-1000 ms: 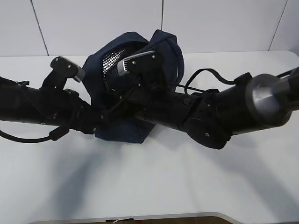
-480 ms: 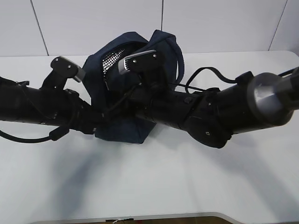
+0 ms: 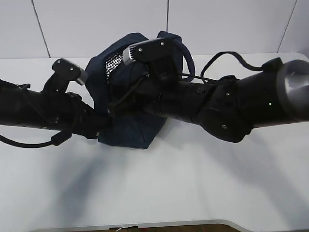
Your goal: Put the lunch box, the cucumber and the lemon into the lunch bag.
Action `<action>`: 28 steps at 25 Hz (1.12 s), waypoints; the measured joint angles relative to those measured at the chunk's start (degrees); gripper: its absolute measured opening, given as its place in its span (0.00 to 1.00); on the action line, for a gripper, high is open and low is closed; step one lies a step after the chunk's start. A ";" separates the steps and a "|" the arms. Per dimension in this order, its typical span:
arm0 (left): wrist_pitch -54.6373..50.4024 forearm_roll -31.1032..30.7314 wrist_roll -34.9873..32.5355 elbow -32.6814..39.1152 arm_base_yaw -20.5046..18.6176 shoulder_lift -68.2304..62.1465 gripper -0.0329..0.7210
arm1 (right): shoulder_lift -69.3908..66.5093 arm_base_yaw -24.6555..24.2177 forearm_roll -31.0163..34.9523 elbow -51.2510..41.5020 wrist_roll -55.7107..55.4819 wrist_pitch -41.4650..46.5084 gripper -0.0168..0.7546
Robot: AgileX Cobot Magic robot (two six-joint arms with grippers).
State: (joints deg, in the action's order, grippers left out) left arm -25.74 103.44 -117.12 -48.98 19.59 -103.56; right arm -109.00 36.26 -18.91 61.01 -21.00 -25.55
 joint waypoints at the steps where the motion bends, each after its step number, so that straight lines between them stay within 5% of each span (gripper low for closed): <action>1: 0.00 0.00 0.00 0.00 0.00 0.00 0.06 | 0.56 0.00 -0.13 0.00 0.00 0.64 0.03; 28: 1.07 -0.48 0.24 0.00 0.00 1.35 0.08 | 7.93 0.00 -3.49 0.00 0.11 7.29 0.03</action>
State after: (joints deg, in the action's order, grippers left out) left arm -24.67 102.96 -116.88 -48.98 19.59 -102.21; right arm -101.07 36.26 -22.40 61.01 -20.89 -18.26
